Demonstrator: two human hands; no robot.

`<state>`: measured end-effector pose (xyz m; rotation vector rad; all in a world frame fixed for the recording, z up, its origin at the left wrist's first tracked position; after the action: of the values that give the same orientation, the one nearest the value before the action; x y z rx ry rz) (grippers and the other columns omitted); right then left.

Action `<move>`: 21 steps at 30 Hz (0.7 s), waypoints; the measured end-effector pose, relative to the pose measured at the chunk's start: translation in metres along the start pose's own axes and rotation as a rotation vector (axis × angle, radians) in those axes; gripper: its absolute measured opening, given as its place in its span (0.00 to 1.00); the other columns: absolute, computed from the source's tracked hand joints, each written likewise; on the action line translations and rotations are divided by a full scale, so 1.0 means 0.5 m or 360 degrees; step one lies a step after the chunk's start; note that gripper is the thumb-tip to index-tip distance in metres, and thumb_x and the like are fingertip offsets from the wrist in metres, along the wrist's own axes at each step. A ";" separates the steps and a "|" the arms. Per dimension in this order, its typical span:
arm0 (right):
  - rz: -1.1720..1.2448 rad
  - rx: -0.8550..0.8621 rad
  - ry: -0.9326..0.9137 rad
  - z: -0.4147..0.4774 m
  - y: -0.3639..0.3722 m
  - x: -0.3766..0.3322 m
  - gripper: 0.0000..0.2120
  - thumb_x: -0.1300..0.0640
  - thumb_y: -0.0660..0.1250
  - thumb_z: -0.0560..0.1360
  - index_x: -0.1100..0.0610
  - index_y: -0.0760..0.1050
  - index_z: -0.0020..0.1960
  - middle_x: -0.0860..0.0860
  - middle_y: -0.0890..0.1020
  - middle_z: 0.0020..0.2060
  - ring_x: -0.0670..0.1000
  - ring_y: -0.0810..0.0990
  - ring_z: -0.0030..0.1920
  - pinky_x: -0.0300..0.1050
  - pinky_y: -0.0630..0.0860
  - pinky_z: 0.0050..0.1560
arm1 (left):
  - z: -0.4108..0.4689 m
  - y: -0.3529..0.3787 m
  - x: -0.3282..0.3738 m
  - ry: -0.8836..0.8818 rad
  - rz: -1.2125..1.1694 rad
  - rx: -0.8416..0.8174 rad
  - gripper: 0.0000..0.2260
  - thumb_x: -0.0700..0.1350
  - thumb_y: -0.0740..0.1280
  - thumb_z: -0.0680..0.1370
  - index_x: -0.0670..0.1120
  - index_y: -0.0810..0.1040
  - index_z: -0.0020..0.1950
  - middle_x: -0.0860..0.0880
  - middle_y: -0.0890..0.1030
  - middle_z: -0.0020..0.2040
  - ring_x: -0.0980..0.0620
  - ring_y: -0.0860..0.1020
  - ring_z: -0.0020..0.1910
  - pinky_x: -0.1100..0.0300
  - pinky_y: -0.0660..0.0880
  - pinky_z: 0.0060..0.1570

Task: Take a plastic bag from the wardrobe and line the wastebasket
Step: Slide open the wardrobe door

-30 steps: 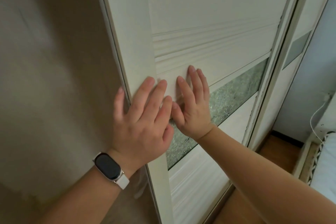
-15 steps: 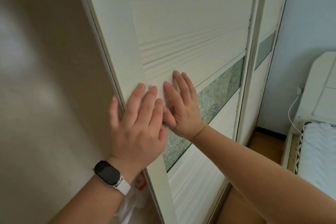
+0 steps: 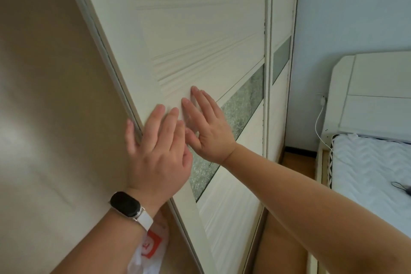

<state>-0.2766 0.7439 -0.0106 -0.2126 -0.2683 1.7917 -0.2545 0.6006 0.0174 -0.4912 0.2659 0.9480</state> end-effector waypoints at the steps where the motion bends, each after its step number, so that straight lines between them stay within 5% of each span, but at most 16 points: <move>1: -0.0009 -0.0027 0.0017 -0.002 -0.001 0.009 0.26 0.48 0.58 0.80 0.64 0.66 0.71 0.68 0.66 0.71 0.63 0.64 0.73 0.62 0.65 0.69 | 0.004 0.007 0.005 0.0008 -0.0012 0.0016 0.14 0.46 0.63 0.74 0.44 0.81 0.56 0.46 0.78 0.64 0.45 0.66 0.70 0.36 0.57 0.67; 8: -0.0112 -0.0209 0.0133 -0.023 -0.024 0.033 0.27 0.47 0.66 0.78 0.58 0.68 0.73 0.62 0.66 0.73 0.62 0.67 0.72 0.59 0.67 0.67 | 0.007 0.018 0.012 0.0071 -0.0089 0.0116 0.14 0.45 0.66 0.71 0.45 0.82 0.54 0.44 0.79 0.62 0.43 0.68 0.67 0.34 0.58 0.66; 14: -0.0186 -0.0332 0.0213 -0.038 -0.069 -0.012 0.26 0.44 0.62 0.78 0.54 0.68 0.72 0.58 0.69 0.72 0.60 0.68 0.70 0.57 0.69 0.66 | 0.008 -0.004 0.008 0.0120 -0.0263 -0.0004 0.13 0.45 0.65 0.72 0.45 0.81 0.54 0.43 0.77 0.64 0.42 0.68 0.68 0.34 0.55 0.67; 21: -0.0187 -0.0381 0.0058 -0.028 -0.146 -0.154 0.23 0.45 0.59 0.80 0.56 0.70 0.70 0.58 0.72 0.69 0.60 0.71 0.67 0.56 0.70 0.62 | -0.093 -0.098 -0.093 0.0048 -0.0588 -0.0121 0.18 0.47 0.66 0.74 0.43 0.78 0.62 0.41 0.77 0.65 0.39 0.71 0.66 0.38 0.63 0.66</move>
<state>-0.1868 0.6864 -0.0023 -0.3910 -0.4606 1.6362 -0.2400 0.5200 0.0109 -0.6010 0.1586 0.5921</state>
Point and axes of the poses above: each hand's wrist, its own z-axis towards the middle knuckle, its own y-axis out of the palm, x = y × z, the point moved 5 cm from there along z, towards the middle knuckle
